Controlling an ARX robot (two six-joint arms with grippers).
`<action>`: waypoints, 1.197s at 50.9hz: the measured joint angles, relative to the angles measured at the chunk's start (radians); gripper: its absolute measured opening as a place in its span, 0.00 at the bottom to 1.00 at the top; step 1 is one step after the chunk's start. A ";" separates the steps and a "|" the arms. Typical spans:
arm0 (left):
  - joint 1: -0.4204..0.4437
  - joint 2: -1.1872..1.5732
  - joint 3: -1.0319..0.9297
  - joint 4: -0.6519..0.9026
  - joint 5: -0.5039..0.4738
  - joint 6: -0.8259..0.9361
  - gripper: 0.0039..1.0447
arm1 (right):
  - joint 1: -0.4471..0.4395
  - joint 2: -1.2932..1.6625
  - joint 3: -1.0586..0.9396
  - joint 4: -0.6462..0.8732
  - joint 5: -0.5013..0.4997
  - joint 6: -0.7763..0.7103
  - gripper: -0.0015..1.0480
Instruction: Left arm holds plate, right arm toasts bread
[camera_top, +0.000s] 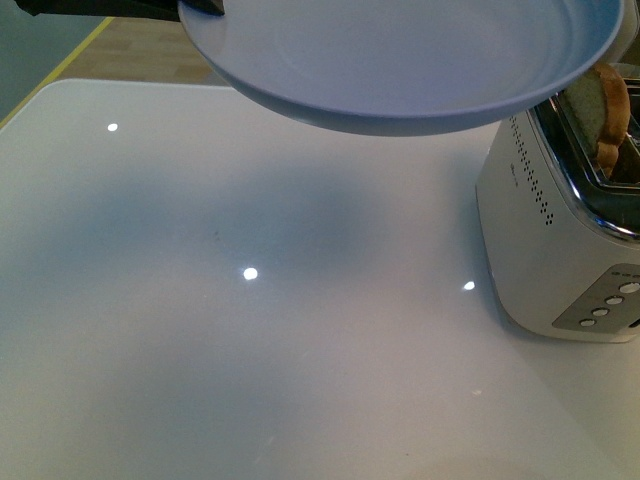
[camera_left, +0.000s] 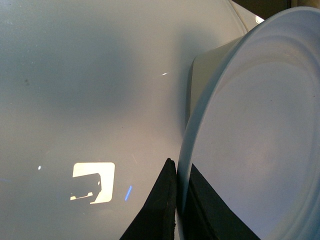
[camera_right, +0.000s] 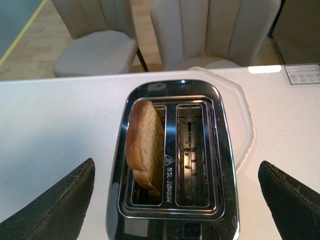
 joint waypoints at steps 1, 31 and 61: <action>-0.001 0.000 0.000 0.000 0.000 0.000 0.02 | 0.000 -0.003 0.000 0.000 -0.002 0.003 0.92; 0.002 0.000 -0.006 -0.002 -0.011 0.001 0.02 | 0.045 -0.219 -0.420 0.570 0.065 -0.073 0.03; 0.006 -0.002 -0.006 -0.025 -0.032 0.011 0.02 | 0.045 -0.546 -0.566 0.400 0.065 -0.077 0.02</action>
